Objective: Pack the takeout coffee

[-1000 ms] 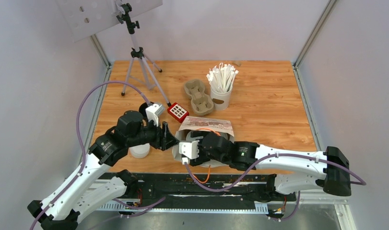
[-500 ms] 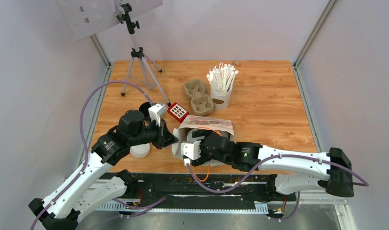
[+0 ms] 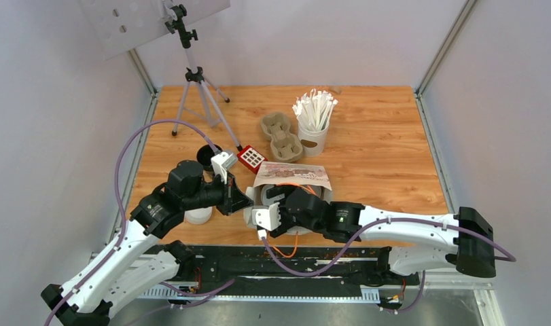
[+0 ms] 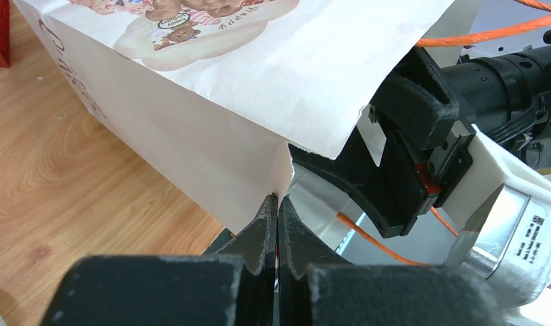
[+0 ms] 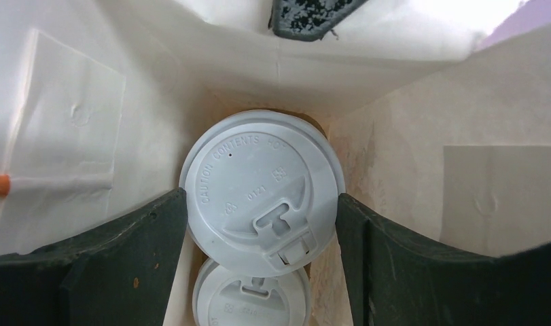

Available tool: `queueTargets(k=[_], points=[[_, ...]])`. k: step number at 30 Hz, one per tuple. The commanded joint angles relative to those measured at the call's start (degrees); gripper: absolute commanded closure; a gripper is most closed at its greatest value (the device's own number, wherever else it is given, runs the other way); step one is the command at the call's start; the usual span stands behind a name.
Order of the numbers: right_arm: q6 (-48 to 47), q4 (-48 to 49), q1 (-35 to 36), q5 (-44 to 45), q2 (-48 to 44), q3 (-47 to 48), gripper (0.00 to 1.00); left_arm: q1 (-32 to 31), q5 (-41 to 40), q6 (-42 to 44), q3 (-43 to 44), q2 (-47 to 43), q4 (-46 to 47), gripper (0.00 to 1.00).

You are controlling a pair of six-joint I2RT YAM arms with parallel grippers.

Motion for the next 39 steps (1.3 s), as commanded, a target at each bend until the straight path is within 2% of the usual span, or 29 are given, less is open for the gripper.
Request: queueTargets(k=[1,15,26,39], points=[[-3.95,3.5,-0.86,-2.72,0.48,-0.53,0.23,0.0,-0.15,1.13,0.71,-0.56,1.03,1.0],[-8.08,6.2,-1.34,-4.46,2.56,-1.37,0.24,0.03,-1.2,0.79,1.77,-0.37,0.76,1.0],[-5.6,7.11,-5.52,-4.73,3.51,-2.24,0.24,0.02,-0.72,-0.36,2.13,0.45,1.23,1.0],[-6.11,10.21,-6.16,-7.1,4.72,-2.59,0.25,0.02,-0.8,-0.16,2.62,0.54,0.91,1.0]])
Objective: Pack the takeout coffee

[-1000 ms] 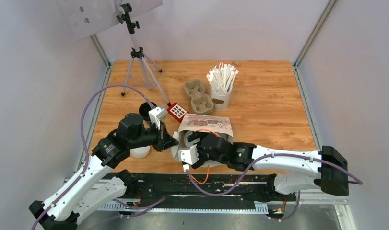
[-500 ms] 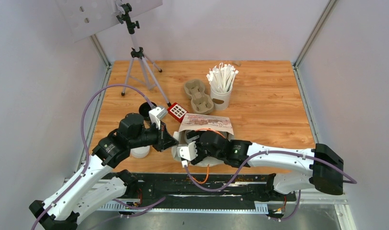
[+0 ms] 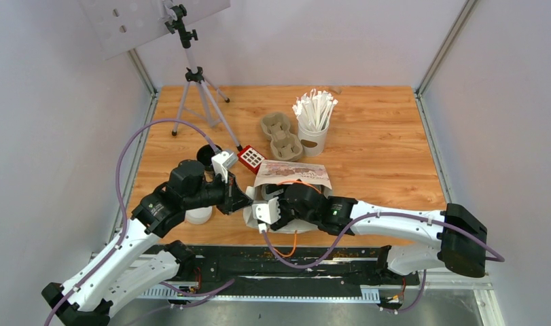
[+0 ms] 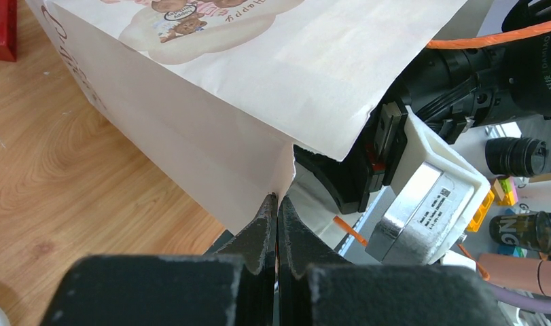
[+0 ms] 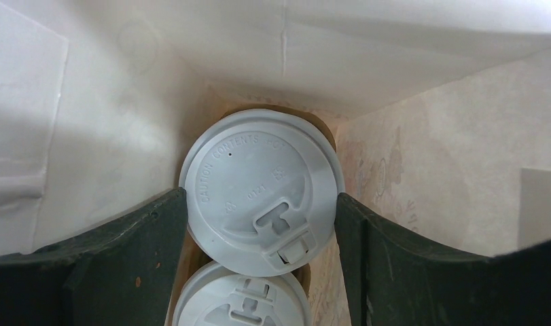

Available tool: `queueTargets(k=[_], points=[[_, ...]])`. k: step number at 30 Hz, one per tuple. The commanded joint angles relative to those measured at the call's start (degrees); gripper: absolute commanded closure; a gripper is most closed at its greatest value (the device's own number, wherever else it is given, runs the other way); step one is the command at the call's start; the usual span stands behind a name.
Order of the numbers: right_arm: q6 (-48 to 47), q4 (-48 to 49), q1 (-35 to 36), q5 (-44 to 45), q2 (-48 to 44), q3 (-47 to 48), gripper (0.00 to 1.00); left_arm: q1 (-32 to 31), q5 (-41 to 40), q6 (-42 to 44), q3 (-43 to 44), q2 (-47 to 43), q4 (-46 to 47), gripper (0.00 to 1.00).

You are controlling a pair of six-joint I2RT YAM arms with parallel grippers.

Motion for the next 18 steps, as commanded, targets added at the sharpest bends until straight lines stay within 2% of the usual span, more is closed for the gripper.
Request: queueTargets(k=[1,18], points=[[-0.32,4.54,-0.29,-1.5,1.11,-0.05,0.25,0.01,0.16,0.18,2.7,-0.2,0.93,1.0],[2.0,8.89,-3.36,-0.31,1.39,-4.17,0.25,0.03,0.56,0.62,3.68,0.98,-0.22,1.0]])
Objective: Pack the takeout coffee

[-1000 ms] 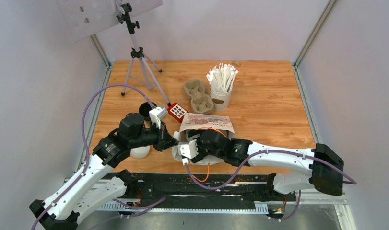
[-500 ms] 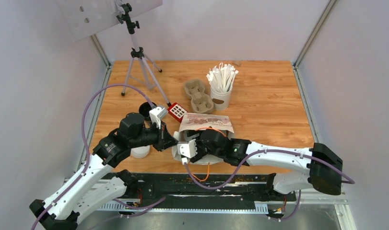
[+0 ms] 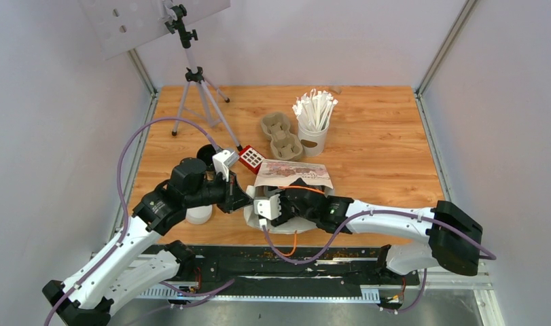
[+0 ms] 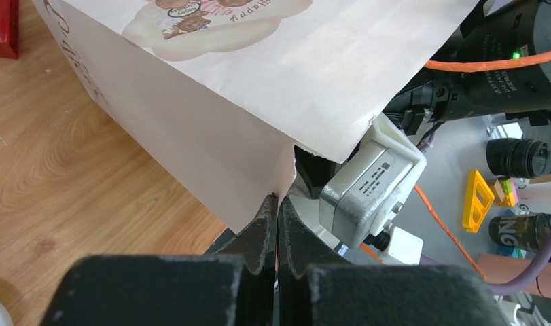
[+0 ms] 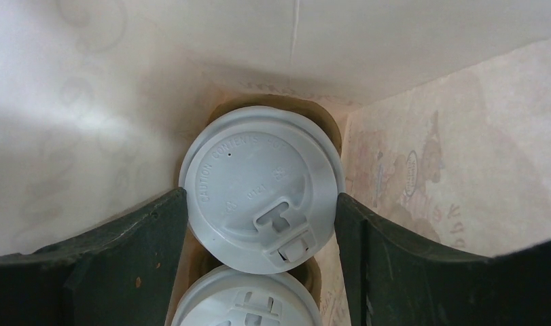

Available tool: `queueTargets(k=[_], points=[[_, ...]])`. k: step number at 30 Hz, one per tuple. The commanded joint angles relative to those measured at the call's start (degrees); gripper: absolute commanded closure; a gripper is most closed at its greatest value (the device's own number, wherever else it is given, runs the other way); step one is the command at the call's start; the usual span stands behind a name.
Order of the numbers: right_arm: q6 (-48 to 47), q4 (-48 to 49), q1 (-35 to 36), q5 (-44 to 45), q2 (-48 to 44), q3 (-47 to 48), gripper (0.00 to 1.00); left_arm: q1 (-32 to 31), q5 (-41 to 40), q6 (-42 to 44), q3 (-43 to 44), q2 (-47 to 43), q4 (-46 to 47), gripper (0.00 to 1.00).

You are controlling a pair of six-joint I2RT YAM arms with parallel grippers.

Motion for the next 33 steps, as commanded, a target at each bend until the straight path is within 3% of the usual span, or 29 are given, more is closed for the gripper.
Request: queueTargets(k=[1,23,33], points=[[1.62,3.61,-0.63,-0.24,-1.2,-1.68,0.25,0.02,0.72,0.61,2.63,-0.21,0.64,1.0],[3.98,9.28,-2.02,-0.62,-0.41,-4.35,0.21,0.0,1.76,0.64,2.13,0.4,1.17,1.0],[4.48,12.91,-2.11,3.78,2.43,-4.73,0.22,0.01,4.33,-1.08,2.61,2.81,3.75,1.0]])
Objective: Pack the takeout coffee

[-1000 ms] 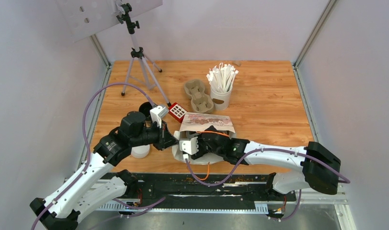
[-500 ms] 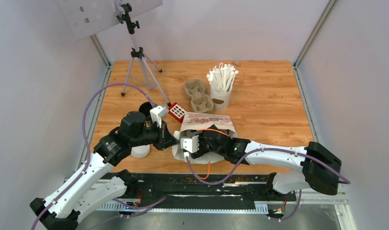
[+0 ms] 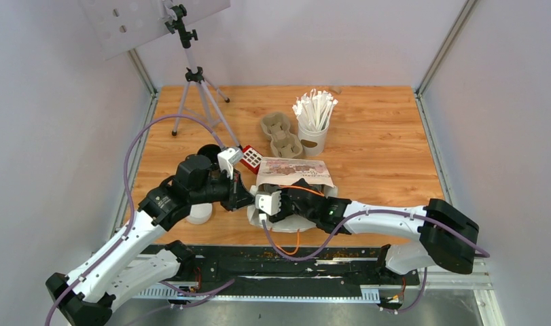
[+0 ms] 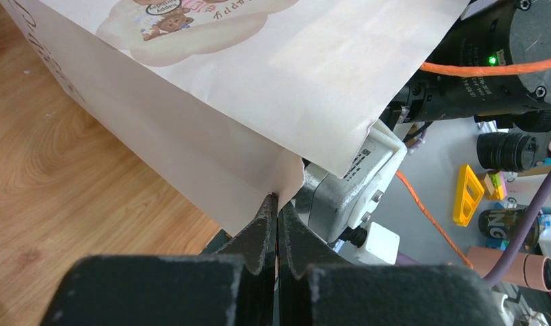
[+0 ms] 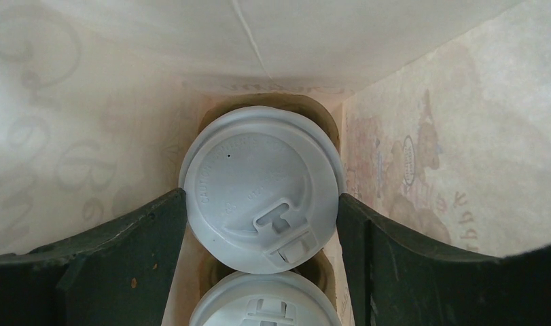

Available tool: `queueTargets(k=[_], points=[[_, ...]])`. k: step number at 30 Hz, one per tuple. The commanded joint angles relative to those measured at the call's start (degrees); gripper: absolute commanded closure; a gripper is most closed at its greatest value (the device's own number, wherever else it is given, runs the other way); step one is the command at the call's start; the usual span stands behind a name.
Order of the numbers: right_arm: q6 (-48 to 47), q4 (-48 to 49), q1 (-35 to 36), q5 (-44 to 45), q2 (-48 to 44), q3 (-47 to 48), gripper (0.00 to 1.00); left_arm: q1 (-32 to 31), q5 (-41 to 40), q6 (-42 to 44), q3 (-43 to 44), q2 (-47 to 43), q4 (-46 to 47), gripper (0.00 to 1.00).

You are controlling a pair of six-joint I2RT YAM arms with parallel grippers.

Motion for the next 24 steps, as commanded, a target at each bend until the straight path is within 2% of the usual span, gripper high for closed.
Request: queueTargets(k=[1,14,24], points=[[1.84,3.2,-0.6,2.45,1.05,-0.94,0.21,0.0,1.97,-1.25,1.67,-0.61,2.67,1.0],[1.8,7.0,-0.6,4.05,1.93,-2.41,0.21,-0.04,1.97,-6.19,-1.72,-3.62,6.9,1.0],[2.21,9.68,-0.85,4.75,4.25,-2.74,0.2,0.02,2.15,-6.76,-1.16,-1.98,7.99,1.0]])
